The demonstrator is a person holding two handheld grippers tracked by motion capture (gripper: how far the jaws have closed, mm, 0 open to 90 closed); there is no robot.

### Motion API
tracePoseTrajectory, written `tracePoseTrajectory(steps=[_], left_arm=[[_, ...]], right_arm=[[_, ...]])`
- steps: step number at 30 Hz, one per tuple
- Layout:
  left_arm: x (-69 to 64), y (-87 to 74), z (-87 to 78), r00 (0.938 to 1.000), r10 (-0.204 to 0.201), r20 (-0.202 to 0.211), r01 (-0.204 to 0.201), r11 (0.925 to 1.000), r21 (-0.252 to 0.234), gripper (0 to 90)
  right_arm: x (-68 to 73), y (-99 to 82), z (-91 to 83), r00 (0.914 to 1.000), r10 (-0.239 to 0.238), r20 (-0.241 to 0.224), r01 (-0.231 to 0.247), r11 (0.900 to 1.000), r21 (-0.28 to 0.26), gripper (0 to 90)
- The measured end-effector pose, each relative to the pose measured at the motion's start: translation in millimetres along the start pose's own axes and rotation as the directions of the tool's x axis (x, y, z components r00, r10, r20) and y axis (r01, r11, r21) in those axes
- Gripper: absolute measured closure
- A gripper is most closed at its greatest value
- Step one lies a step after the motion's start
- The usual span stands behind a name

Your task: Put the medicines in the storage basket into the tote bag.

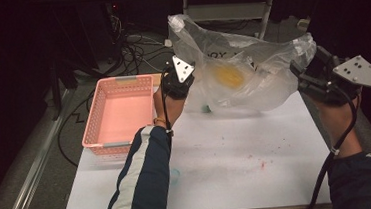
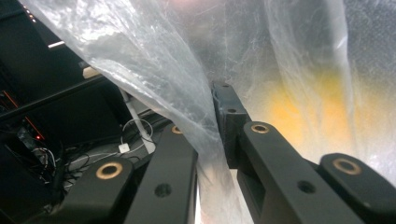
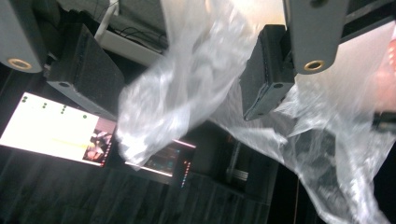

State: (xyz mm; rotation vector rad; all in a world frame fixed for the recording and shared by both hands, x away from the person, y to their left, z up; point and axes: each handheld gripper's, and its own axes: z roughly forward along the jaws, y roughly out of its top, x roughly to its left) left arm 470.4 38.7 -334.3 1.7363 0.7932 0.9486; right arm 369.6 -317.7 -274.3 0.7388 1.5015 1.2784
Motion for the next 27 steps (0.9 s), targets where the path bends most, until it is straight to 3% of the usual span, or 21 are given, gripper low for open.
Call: tracePoseTrajectory(steps=[3, 5, 12, 14, 16, 21, 22, 24, 25, 27], left_arm=[[2.1, -0.6, -0.1, 0.9999, -0.002, -0.013, 0.002, 1.0000, 0.005, 86.9], [2.8, -0.4, 1.3, 0.9996, 0.015, -0.023, -0.015, 0.9998, 0.015, 87.0], [11.1, 1.5, 6.8, 0.9974, 0.039, -0.061, -0.037, 0.9985, 0.041, 87.1], [14.8, 1.1, 8.9, 0.9966, 0.032, -0.075, -0.029, 0.9983, 0.050, 87.1], [17.4, 0.4, 11.4, 0.9960, 0.023, -0.086, -0.017, 0.9977, 0.066, 87.1], [19.3, -0.6, 12.7, 0.9939, 0.001, -0.111, 0.008, 0.9967, 0.081, 86.8], [20.7, -0.2, 12.0, 0.9937, 0.012, -0.112, -0.004, 0.9971, 0.076, 85.7], [21.6, -0.5, 8.8, 0.9968, -0.027, -0.075, 0.032, 0.9972, 0.067, 75.1], [22.4, -0.1, 6.7, 0.9981, -0.029, -0.053, 0.032, 0.9980, 0.055, 66.1], [18.4, -1.7, -0.4, 0.9982, -0.034, -0.049, 0.036, 0.9986, 0.040, 56.2]], right_arm=[[-0.7, -8.7, -2.3, 0.9997, -0.013, 0.018, 0.013, 0.9994, 0.032, 30.1], [-7.2, -11.0, -6.1, 0.9997, 0.005, 0.025, -0.005, 0.9999, 0.011, 30.1], [-31.0, 3.3, -16.6, 0.9979, 0.001, 0.065, -0.002, 0.9999, 0.017, 27.7], [-29.0, 1.7, -17.2, 0.9992, 0.015, 0.038, -0.016, 0.9996, 0.025, 27.4], [-19.6, -6.2, -11.9, 0.9989, -0.024, 0.041, 0.021, 0.9974, 0.068, 26.0], [-3.6, -30.2, 0.3, 0.9998, 0.021, -0.001, -0.020, 0.9937, 0.111, 26.9], [0.0, -34.0, 3.7, 0.9999, 0.016, -0.007, -0.015, 0.9922, 0.123, 26.9], [4.6, -39.3, 7.8, 0.9996, 0.028, -0.006, -0.027, 0.9912, 0.130, 29.9], [6.4, -41.7, 9.8, 0.9991, 0.042, -0.010, -0.040, 0.9907, 0.130, 30.2], [9.4, -45.5, 14.1, 0.9993, 0.038, -0.005, -0.037, 0.9882, 0.148, 31.4]])
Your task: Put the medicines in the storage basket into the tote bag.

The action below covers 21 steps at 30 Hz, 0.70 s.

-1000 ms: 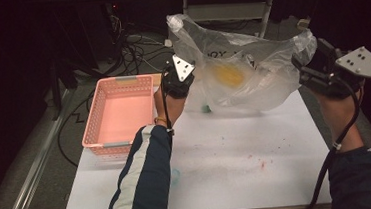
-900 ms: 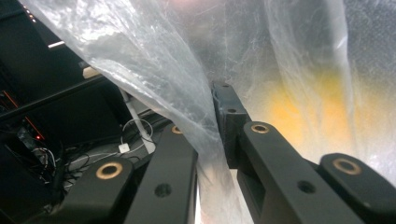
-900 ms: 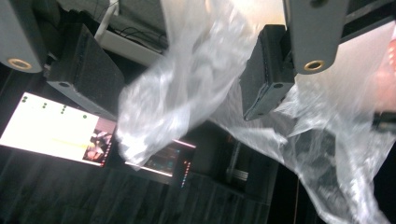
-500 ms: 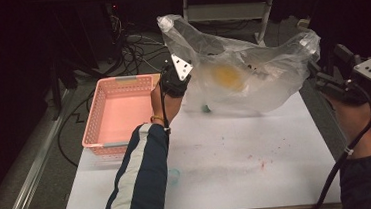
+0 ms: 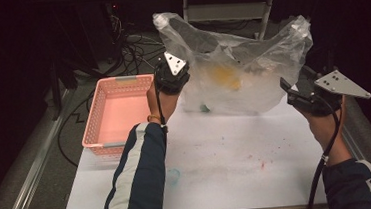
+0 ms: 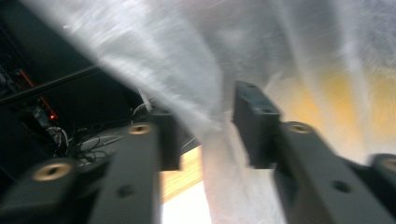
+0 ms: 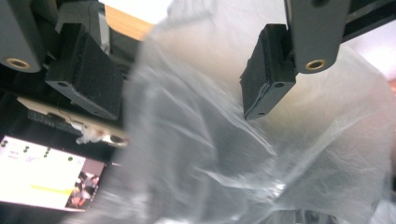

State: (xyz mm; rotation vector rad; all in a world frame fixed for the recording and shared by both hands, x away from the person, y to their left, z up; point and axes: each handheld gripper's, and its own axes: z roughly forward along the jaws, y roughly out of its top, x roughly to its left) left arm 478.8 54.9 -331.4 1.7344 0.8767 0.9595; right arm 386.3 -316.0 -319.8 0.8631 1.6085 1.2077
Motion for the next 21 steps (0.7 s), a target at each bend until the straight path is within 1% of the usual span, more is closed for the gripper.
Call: tracePoseTrajectory(steps=[1, 3, 4, 5, 6, 8, 10, 13, 14, 15, 16, 17, 21], left_arm=[[-1.0, -1.2, -5.5, 0.9998, 0.010, 0.016, -0.010, 0.9999, -0.014, 52.1], [-1.4, -2.5, -13.7, 0.9997, 0.017, 0.017, -0.016, 0.9992, -0.035, 46.7], [-0.9, -3.1, -17.9, 0.9999, 0.008, 0.014, -0.007, 0.9989, -0.046, 43.6], [-0.1, -3.6, -21.8, 0.9998, -0.004, 0.022, 0.005, 0.9986, -0.053, 40.9], [0.5, -4.1, -25.9, 0.9997, 0.005, 0.023, -0.004, 0.9975, -0.070, 40.9], [-1.6, -5.4, -31.5, 0.9994, 0.005, 0.034, -0.003, 0.9974, -0.072, 40.8], [-2.8, -6.6, -34.8, 0.9991, 0.013, 0.040, -0.010, 0.9969, -0.078, 40.6], [-3.9, -8.1, -38.8, 0.9984, 0.001, 0.057, 0.004, 0.9969, -0.079, 40.6], [-4.2, -8.5, -40.4, 0.9986, 0.010, 0.051, -0.006, 0.9966, -0.082, 39.7], [-4.0, -9.2, -42.5, 0.9984, 0.012, 0.055, -0.007, 0.9962, -0.086, 38.3], [-3.3, -10.1, -44.7, 0.9974, 0.013, 0.071, -0.007, 0.9960, -0.089, 38.3], [-2.9, -11.3, -47.2, 0.9970, 0.019, 0.075, -0.012, 0.9959, -0.090, 37.9], [-0.3, -17.8, -58.0, 0.9968, 0.028, 0.074, -0.021, 0.9950, -0.098, 34.7]], right_arm=[[0.7, -1.8, 1.4, 1.0000, -0.001, 0.008, 0.001, 1.0000, -0.003, 32.9], [-1.4, -5.3, 2.5, 0.9996, 0.008, 0.026, -0.008, 1.0000, -0.005, 33.4], [-2.6, -6.3, 2.7, 0.9994, 0.014, 0.032, -0.014, 0.9999, -0.003, 33.6], [-4.5, -7.6, 2.9, 0.9989, 0.018, 0.043, -0.017, 0.9998, -0.003, 34.3], [-6.7, -9.0, 3.0, 0.9985, 0.021, 0.050, -0.021, 0.9998, 0.000, 35.0], [-12.0, -12.0, 3.4, 0.9972, 0.034, 0.067, -0.035, 0.9994, 0.006, 35.4], [-16.3, -14.3, 3.9, 0.9961, 0.031, 0.083, -0.031, 0.9995, 0.004, 38.1], [-21.8, -17.6, 5.0, 0.9936, 0.049, 0.102, -0.050, 0.9987, 0.010, 38.4], [-23.4, -19.0, 5.9, 0.9939, 0.049, 0.099, -0.051, 0.9986, 0.017, 38.9], [-24.0, -20.1, 6.4, 0.9944, 0.051, 0.092, -0.053, 0.9984, 0.020, 38.8], [-23.8, -21.1, 6.6, 0.9951, 0.049, 0.086, -0.051, 0.9984, 0.023, 38.6], [-23.6, -21.6, 6.9, 0.9963, 0.038, 0.077, -0.040, 0.9988, 0.029, 38.3], [-22.0, -21.3, 3.8, 0.9984, 0.025, 0.051, -0.027, 0.9989, 0.039, 37.7]])
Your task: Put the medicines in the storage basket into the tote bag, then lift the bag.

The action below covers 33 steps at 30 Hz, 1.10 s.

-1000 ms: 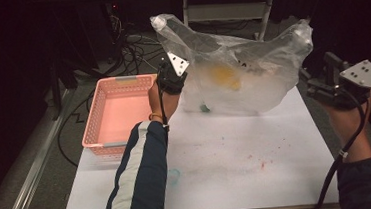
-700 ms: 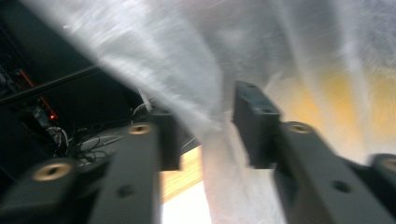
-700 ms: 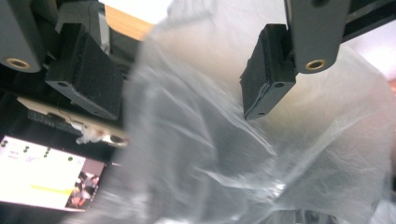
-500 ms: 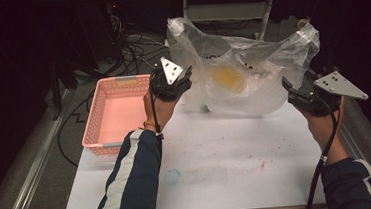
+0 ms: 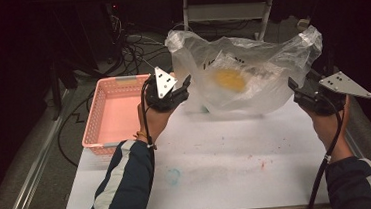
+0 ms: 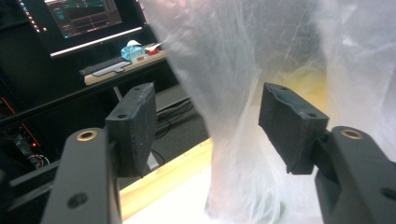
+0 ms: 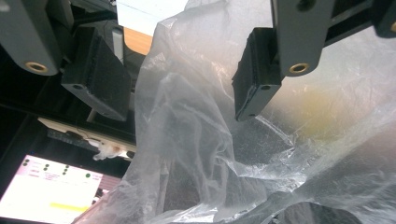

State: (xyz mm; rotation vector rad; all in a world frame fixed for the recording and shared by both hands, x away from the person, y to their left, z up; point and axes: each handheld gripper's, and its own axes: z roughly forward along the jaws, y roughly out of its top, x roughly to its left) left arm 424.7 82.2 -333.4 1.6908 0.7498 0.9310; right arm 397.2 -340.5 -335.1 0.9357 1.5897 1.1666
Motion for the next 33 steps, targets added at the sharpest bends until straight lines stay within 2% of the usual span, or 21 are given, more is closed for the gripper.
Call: tracePoseTrajectory(steps=[2, 7, 11, 15, 19, 25, 26, 28, 29, 31, 33], left_arm=[[1.7, -2.2, -5.8, 1.0000, -0.008, -0.004, 0.008, 0.9999, -0.010, 34.6], [5.0, -8.4, -20.4, 0.9999, -0.014, -0.008, 0.014, 0.9998, -0.015, 34.5], [2.5, -14.2, -31.8, 0.9997, -0.002, 0.023, 0.002, 1.0000, 0.003, 31.3], [-3.0, -19.8, -47.7, 0.9973, 0.026, 0.068, -0.027, 0.9995, 0.014, 24.4], [-11.5, -30.7, -67.2, 0.9924, 0.076, 0.096, -0.081, 0.9955, 0.048, 20.2], [-23.5, -55.2, -98.0, 0.9827, 0.138, 0.123, -0.152, 0.9820, 0.112, 17.4], [-24.4, -60.1, -103.2, 0.9825, 0.135, 0.128, -0.150, 0.9817, 0.116, 17.4], [-25.5, -70.7, -112.6, 0.9829, 0.129, 0.131, -0.147, 0.9802, 0.133, 17.4], [-26.0, -76.1, -117.0, 0.9831, 0.127, 0.132, -0.145, 0.9793, 0.141, 17.4], [-26.1, -85.8, -125.6, 0.9807, 0.140, 0.136, -0.162, 0.9737, 0.160, 17.3], [-24.1, -94.6, -134.2, 0.9815, 0.131, 0.140, -0.154, 0.9729, 0.172, 15.2]], right_arm=[[-0.3, -0.4, 0.0, 0.9999, -0.013, -0.010, 0.013, 0.9999, 0.011, 37.2], [-1.7, -2.8, 0.7, 0.9998, -0.018, 0.003, 0.018, 0.9995, 0.024, 37.2], [-1.4, -3.8, -0.3, 0.9998, -0.019, -0.001, 0.019, 0.9994, 0.028, 36.3], [2.3, -5.4, -6.8, 0.9987, -0.034, -0.039, 0.035, 0.9987, 0.037, 32.0], [7.1, -11.7, -19.7, 0.9940, -0.035, -0.103, 0.042, 0.9973, 0.060, 25.4], [19.0, -30.3, -44.7, 0.9836, -0.061, -0.170, 0.075, 0.9944, 0.075, 19.0], [19.9, -32.8, -49.6, 0.9829, -0.065, -0.172, 0.079, 0.9940, 0.076, 18.7], [19.7, -38.5, -60.3, 0.9773, -0.052, -0.205, 0.068, 0.9952, 0.070, 18.3], [19.3, -41.4, -65.7, 0.9775, -0.058, -0.203, 0.076, 0.9941, 0.078, 17.6], [17.3, -49.4, -75.4, 0.9742, -0.047, -0.221, 0.065, 0.9950, 0.076, 18.2], [17.0, -59.2, -80.5, 0.9711, -0.059, -0.231, 0.084, 0.9913, 0.101, 17.3]])
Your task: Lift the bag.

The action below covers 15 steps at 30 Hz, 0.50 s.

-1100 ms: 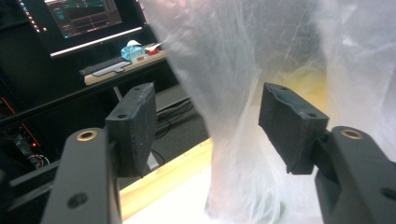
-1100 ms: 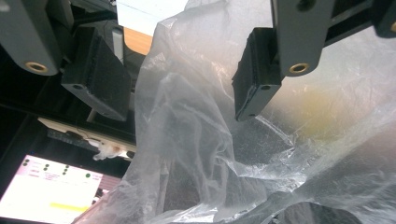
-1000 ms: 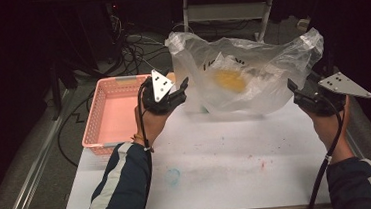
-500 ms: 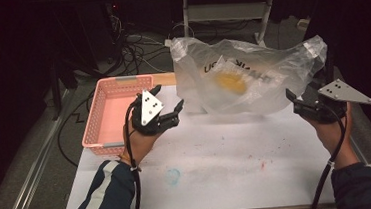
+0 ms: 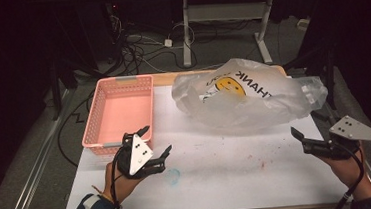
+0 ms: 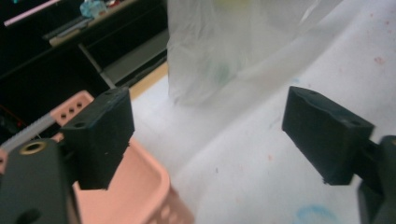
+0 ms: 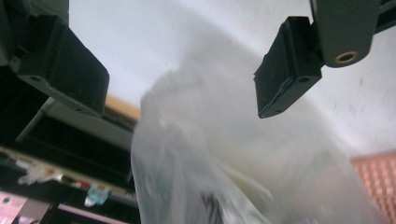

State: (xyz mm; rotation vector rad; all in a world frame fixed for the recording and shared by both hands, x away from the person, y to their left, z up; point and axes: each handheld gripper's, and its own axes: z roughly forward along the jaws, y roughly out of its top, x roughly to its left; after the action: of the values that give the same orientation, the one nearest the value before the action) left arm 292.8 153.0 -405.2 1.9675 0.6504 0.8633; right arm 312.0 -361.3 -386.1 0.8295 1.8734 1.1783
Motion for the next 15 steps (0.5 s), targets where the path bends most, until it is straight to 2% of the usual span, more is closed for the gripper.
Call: tracePoseTrajectory(steps=[3, 6, 8, 12, 15], left_arm=[[-0.3, -14.7, -6.0, 1.0000, -0.001, -0.006, 0.001, 0.9994, 0.035, 15.2], [-1.8, -32.6, -6.7, 0.9997, -0.010, -0.023, 0.012, 0.9965, 0.083, 15.2], [-3.4, -40.9, -7.0, 0.9996, -0.003, -0.029, 0.006, 0.9952, 0.097, 15.2], [-1.4, -46.2, -4.5, 0.9990, -0.042, -0.014, 0.044, 0.9932, 0.108, 15.2], [-2.1, -48.1, -2.0, 0.9996, -0.026, -0.012, 0.027, 0.9919, 0.124, 15.2]], right_arm=[[4.9, -16.6, -1.0, 0.9994, 0.023, -0.028, -0.022, 0.9993, 0.029, 17.5], [12.1, -25.9, 0.9, 0.9986, 0.000, -0.053, 0.003, 0.9981, 0.062, 16.4], [15.6, -27.3, 0.5, 0.9980, -0.003, -0.064, 0.006, 0.9987, 0.050, 16.5], [21.9, -27.8, 2.0, 0.9965, -0.029, -0.078, 0.033, 0.9986, 0.042, 16.5], [25.8, -28.5, 3.1, 0.9956, -0.038, -0.086, 0.042, 0.9980, 0.048, 16.4]])
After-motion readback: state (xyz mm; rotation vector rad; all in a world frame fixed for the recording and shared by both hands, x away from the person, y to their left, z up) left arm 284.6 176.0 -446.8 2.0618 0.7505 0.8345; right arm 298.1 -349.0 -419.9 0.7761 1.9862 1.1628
